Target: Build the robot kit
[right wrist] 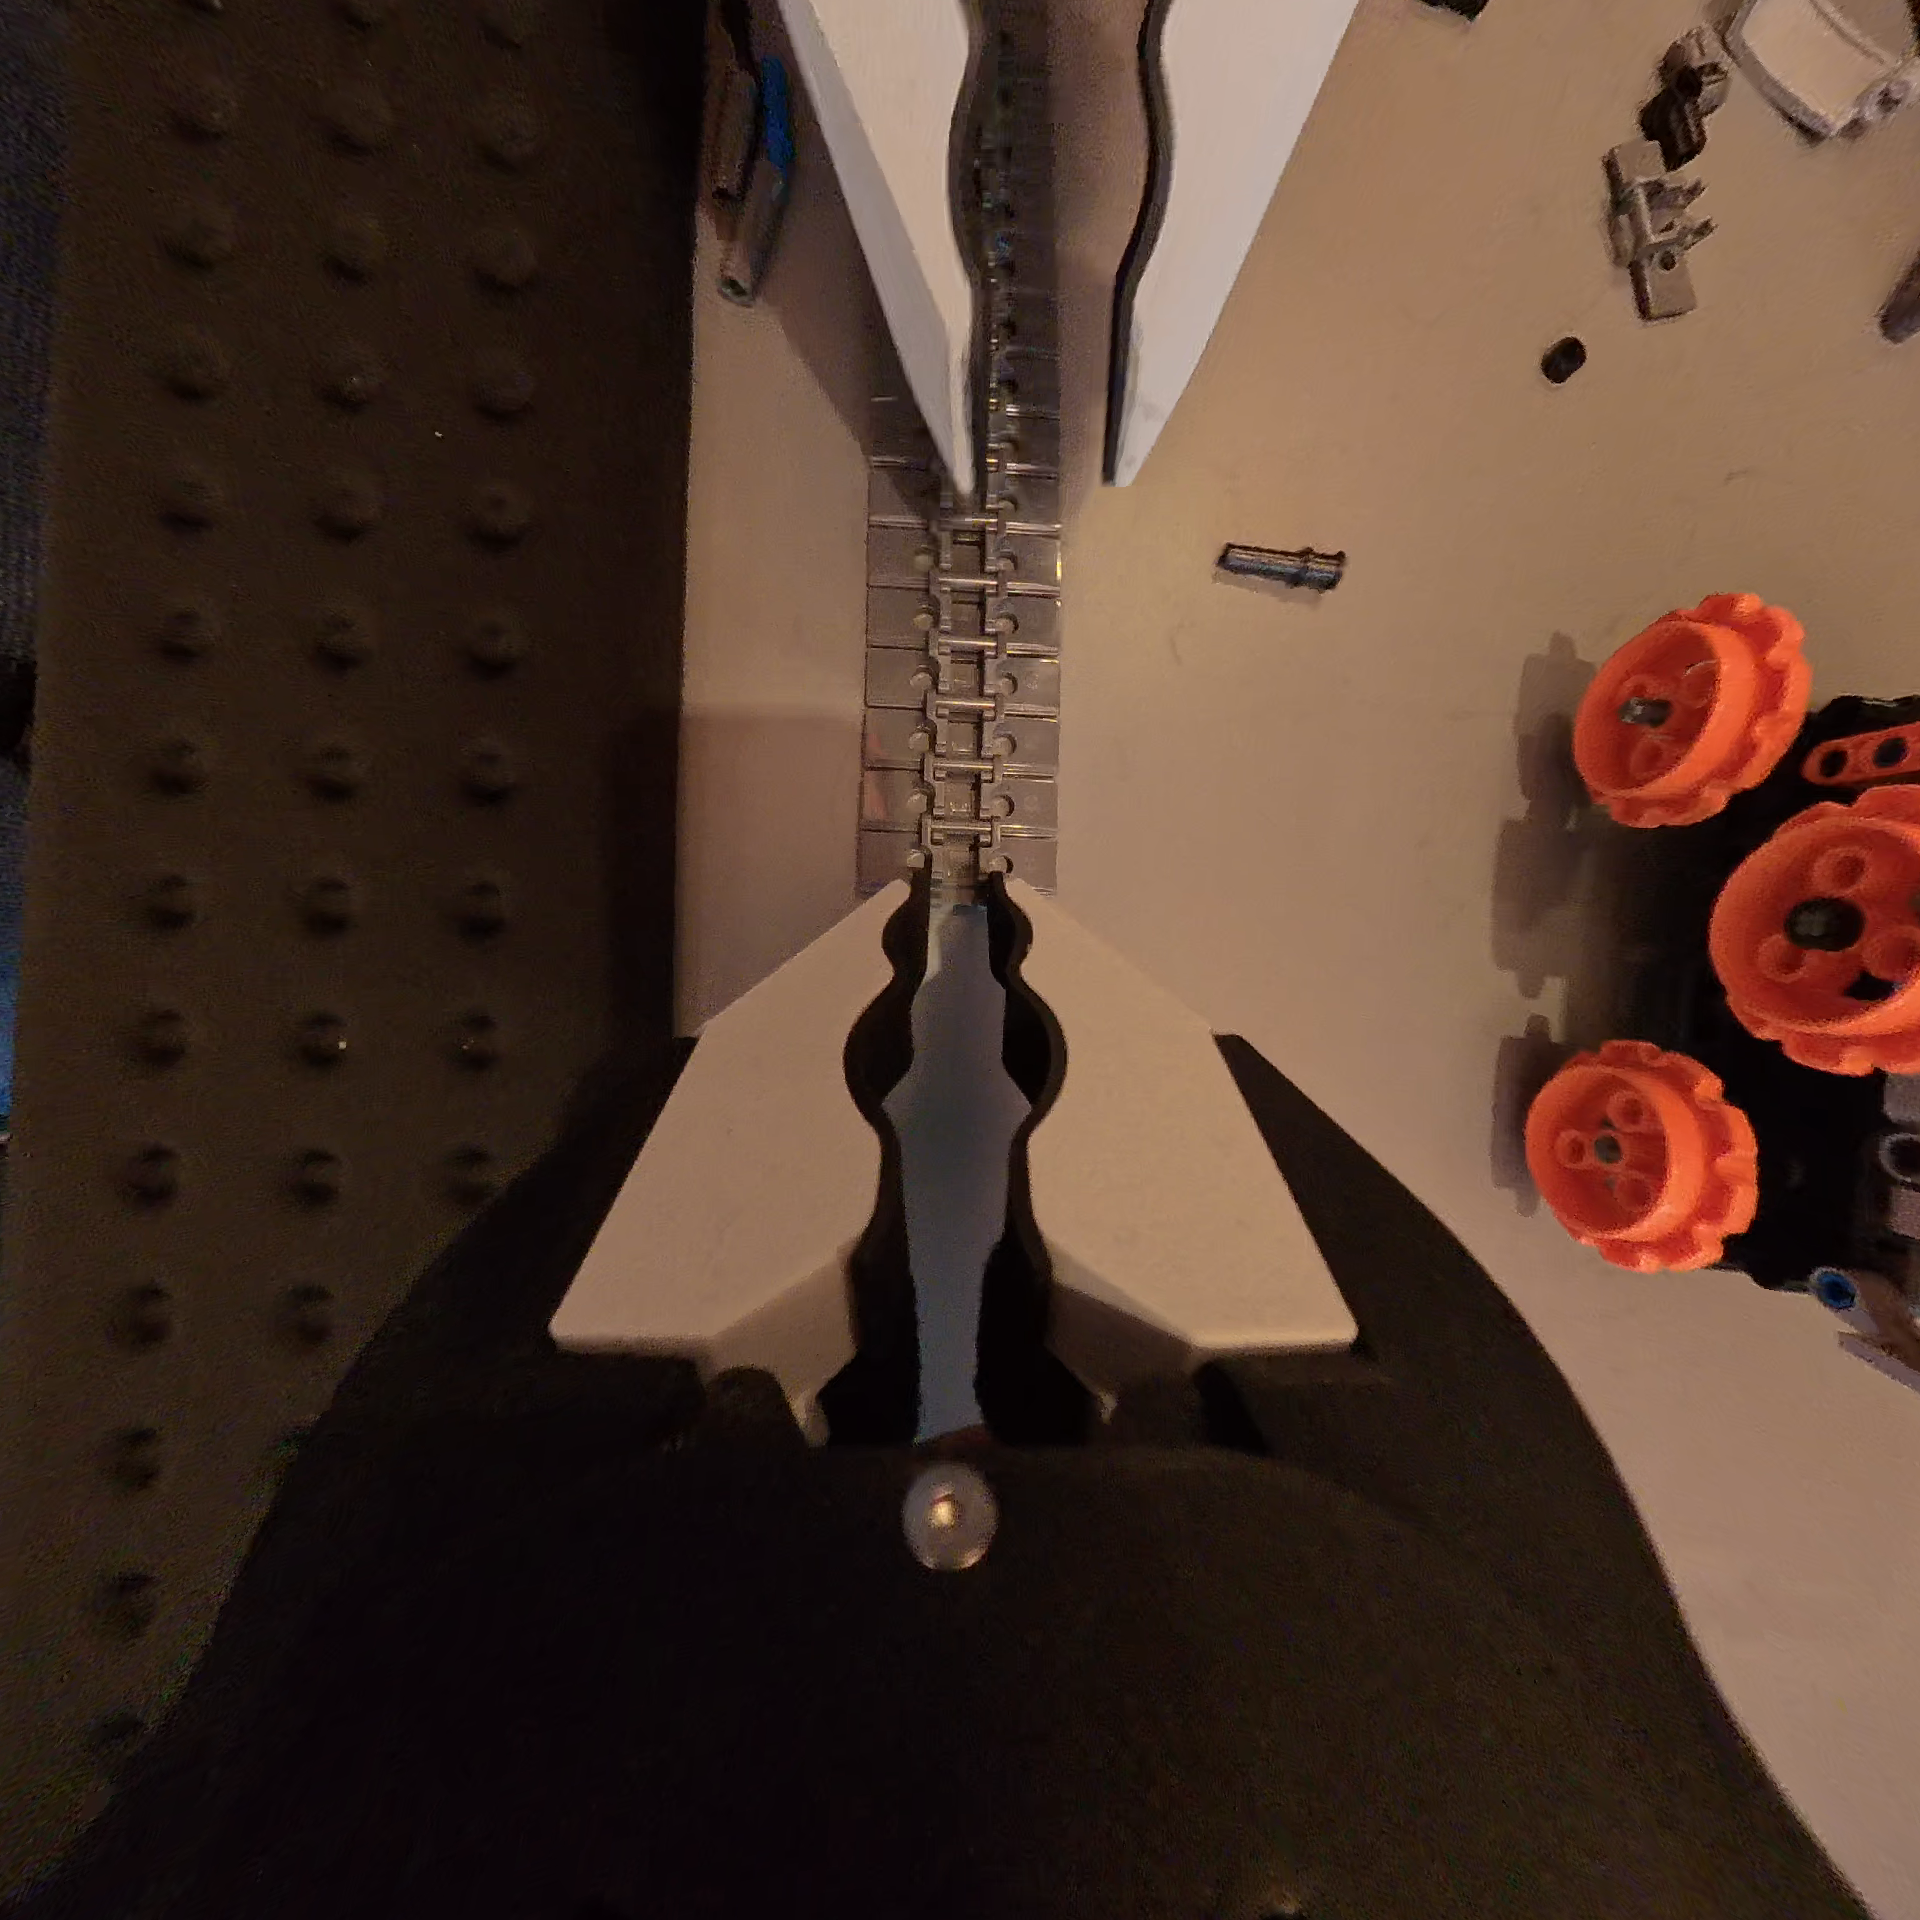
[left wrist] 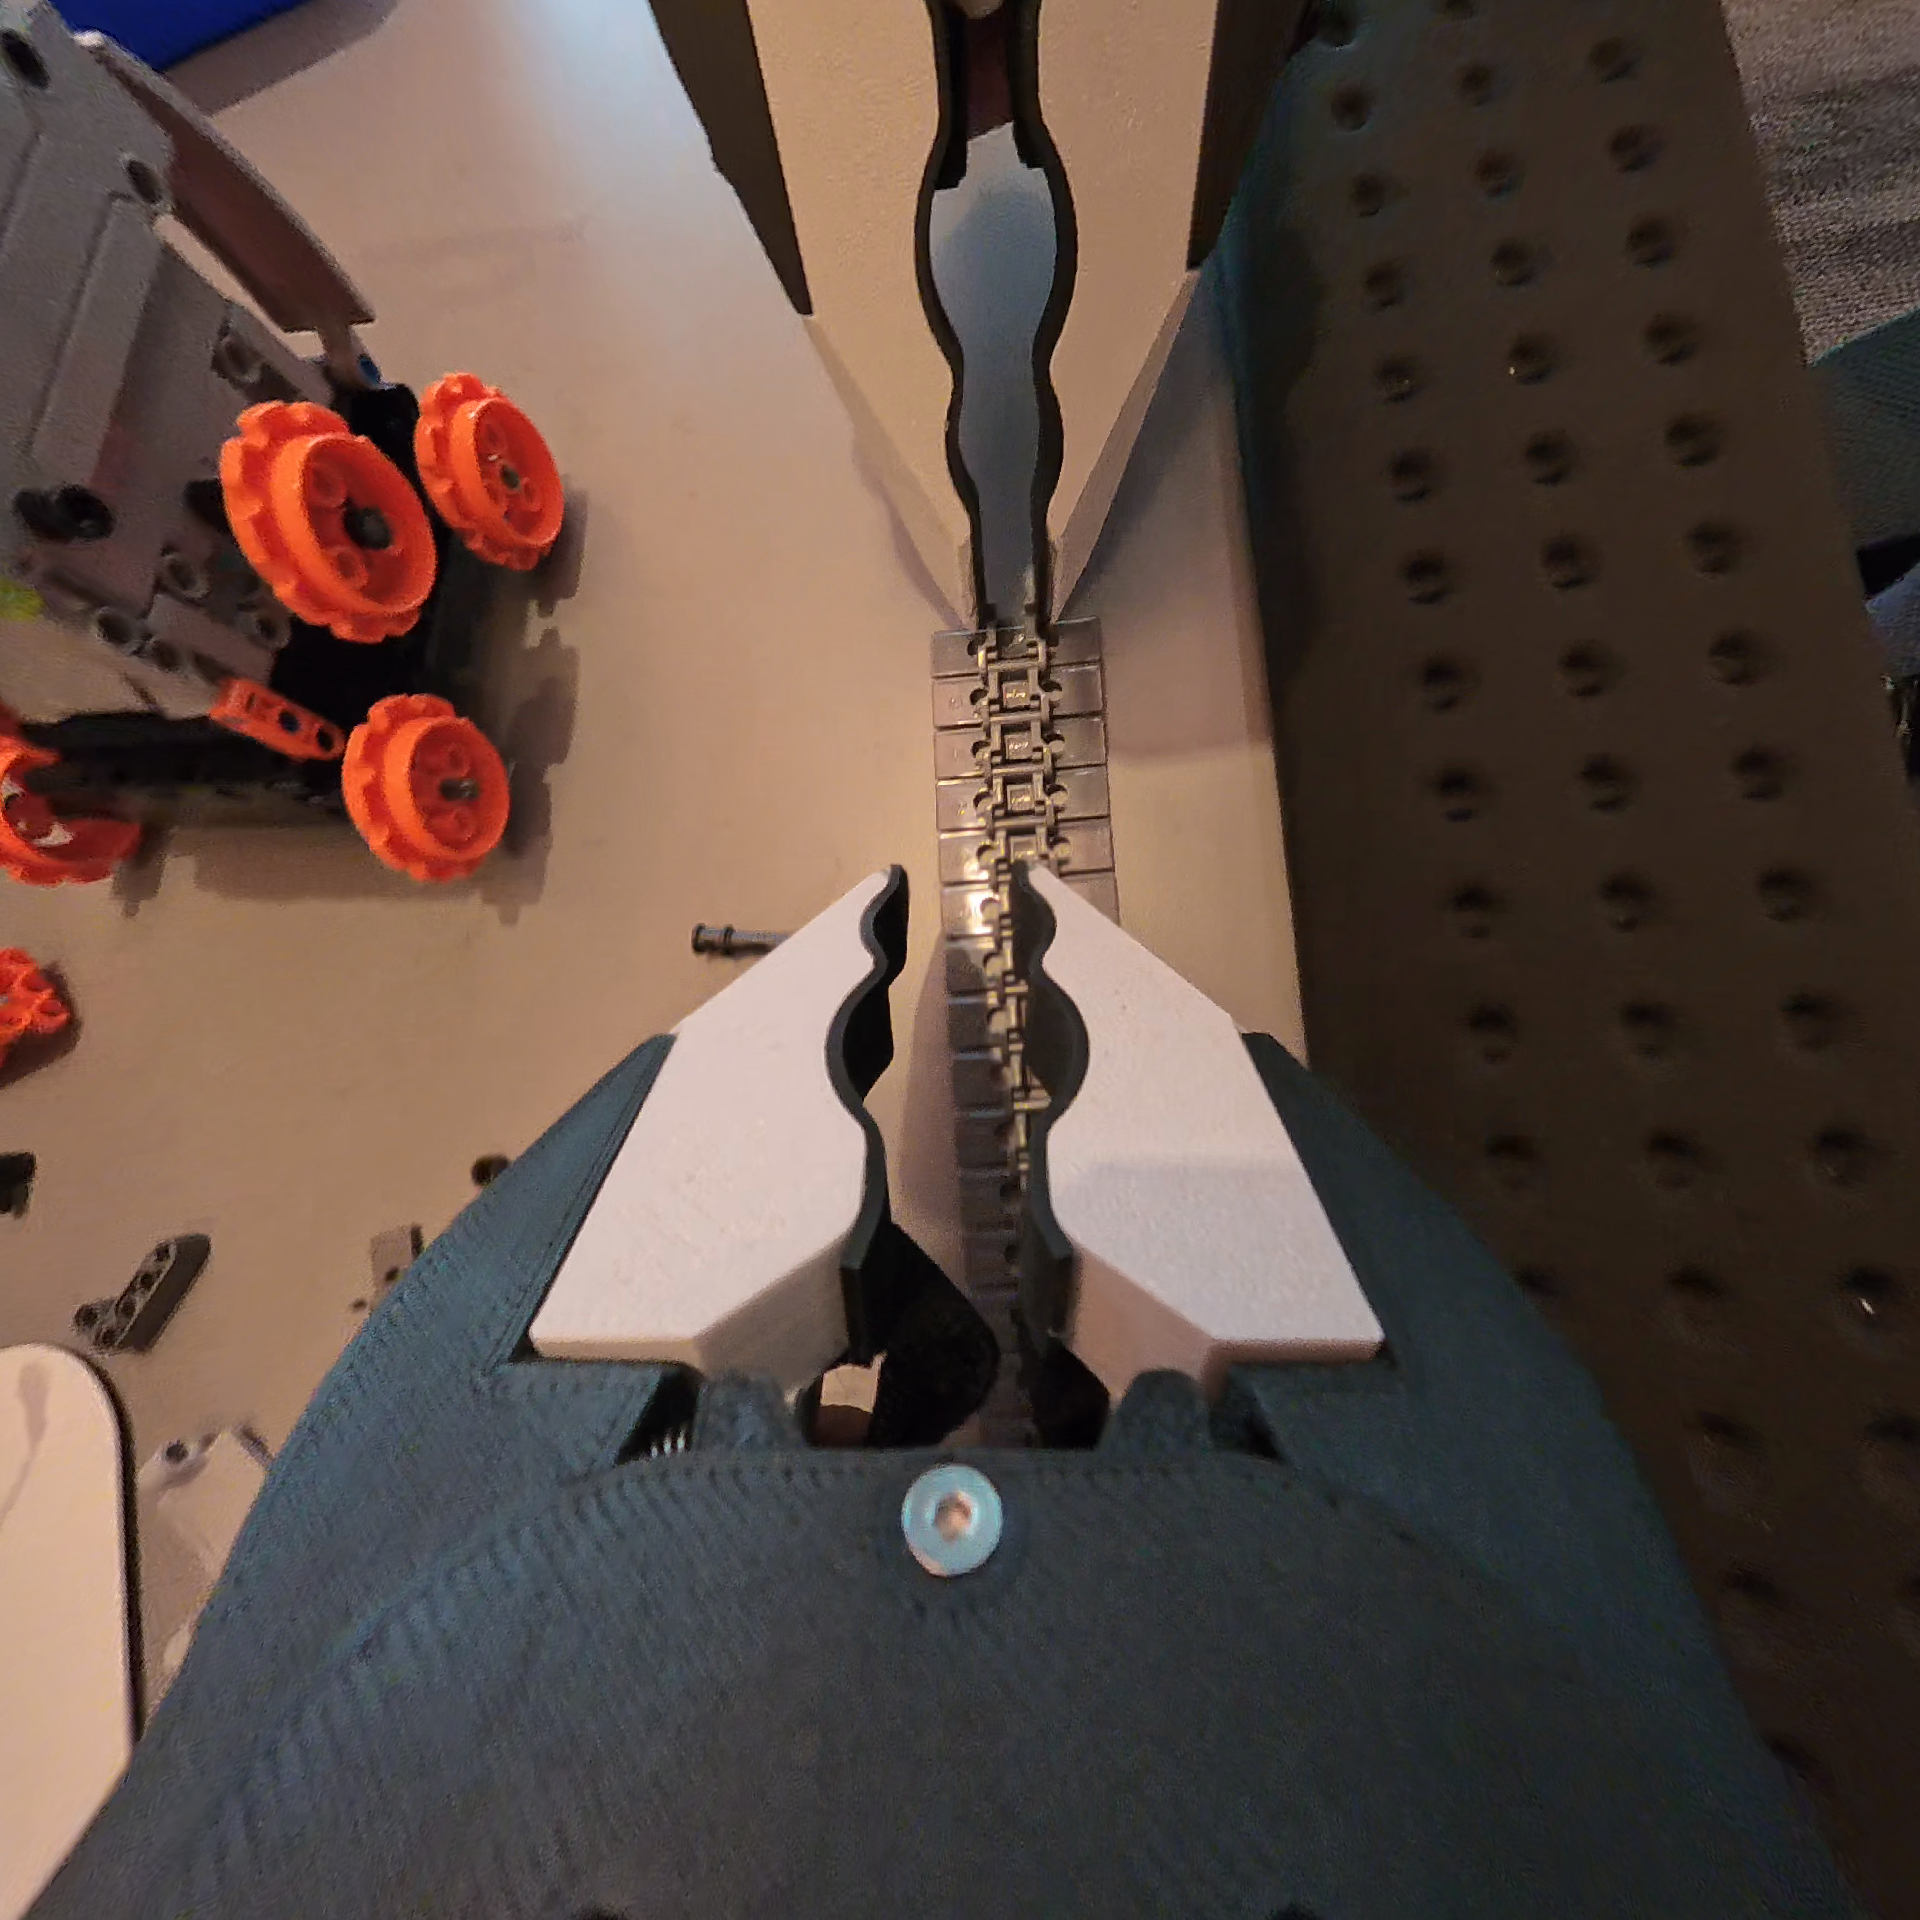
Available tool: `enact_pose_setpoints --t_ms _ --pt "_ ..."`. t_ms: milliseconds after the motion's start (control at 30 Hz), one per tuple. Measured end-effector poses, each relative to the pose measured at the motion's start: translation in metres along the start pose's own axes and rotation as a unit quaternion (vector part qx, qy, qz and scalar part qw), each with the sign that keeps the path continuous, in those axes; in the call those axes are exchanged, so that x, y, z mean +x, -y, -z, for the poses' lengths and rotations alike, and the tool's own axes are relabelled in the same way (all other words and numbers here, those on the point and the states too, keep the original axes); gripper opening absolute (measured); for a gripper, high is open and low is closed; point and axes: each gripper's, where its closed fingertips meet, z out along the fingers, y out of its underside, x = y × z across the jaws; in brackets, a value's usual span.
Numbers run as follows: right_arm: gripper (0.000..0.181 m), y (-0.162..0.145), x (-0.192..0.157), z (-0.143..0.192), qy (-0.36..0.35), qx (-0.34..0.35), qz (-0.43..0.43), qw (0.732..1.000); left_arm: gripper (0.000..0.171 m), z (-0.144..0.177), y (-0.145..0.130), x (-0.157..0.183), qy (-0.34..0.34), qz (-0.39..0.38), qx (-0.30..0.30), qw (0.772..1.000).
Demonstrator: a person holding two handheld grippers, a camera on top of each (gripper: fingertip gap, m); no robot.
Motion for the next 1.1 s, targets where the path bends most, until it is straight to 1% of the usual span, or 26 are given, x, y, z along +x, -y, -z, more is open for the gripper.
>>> enact_pose_setpoints --t_ms 133,200,233,300,367,433,500,600,700,833,900,967,1033,1100 --pt "0.008 0.010 -0.001 0.005 0.006 0.015 0.007 1.000 0.019 0.020 -0.014 -0.006 0.027 0.006 -0.013 1.000" --pt "0.008 0.011 0.003 0.009 -0.006 0.017 0.011 1.000 0.018 0.032 -0.022 -0.012 0.042 0.017 -0.014 0.999" --pt "0.008 0.011 0.001 0.009 0.001 0.016 0.008 1.000 0.018 0.039 -0.026 -0.016 0.053 0.022 -0.014 0.998" --pt "0.008 0.001 0.000 0.004 0.004 -0.009 0.010 1.000 0.018 0.056 -0.035 -0.025 0.077 0.034 -0.017 0.996" --pt "0.009 -0.002 -0.001 0.002 0.008 -0.010 0.010 1.000 0.018 0.076 -0.045 -0.036 0.104 0.047 -0.022 0.993" --pt "0.021 -0.002 -0.002 0.003 0.013 -0.009 0.002 1.000 0.019 0.100 -0.059 -0.048 0.137 0.057 -0.039 0.988" --pt "0.019 -0.003 -0.002 0.004 0.012 -0.007 -0.003 1.000 0.020 0.122 -0.078 -0.057 0.158 0.075 -0.067 0.982" --pt "0.023 -0.002 0.003 0.005 -0.005 0.007 -0.005 1.000 0.023 0.147 -0.110 -0.063 0.177 0.096 -0.120 0.972" --pt "0.022 0.001 0.006 0.009 -0.010 0.030 -0.016 0.999 0.026 0.151 -0.136 -0.060 0.165 0.116 -0.157 0.967" --pt "0.022 0.000 0.005 0.009 -0.020 0.035 -0.010 0.999 0.028 0.136 -0.164 -0.041 0.111 0.131 -0.207 0.963" --pt "0.022 0.002 0.004 0.010 -0.023 0.038 -0.004 0.999 0.027 0.130 -0.175 -0.034 0.099 0.131 -0.234 0.958" --pt "0.021 0.003 0.003 0.011 -0.025 0.043 -0.002 0.999 0.025 0.124 -0.182 -0.027 0.087 0.133 -0.249 0.955" --pt "0.020 0.004 0.004 0.013 -0.029 0.047 -0.001 0.998 0.016 0.120 -0.179 -0.026 0.084 0.142 -0.236 0.958" --pt "0.020 0.004 0.004 0.016 -0.031 0.053 -0.002 0.998 0.014 0.119 -0.178 -0.027 0.091 0.131 -0.233 0.959"
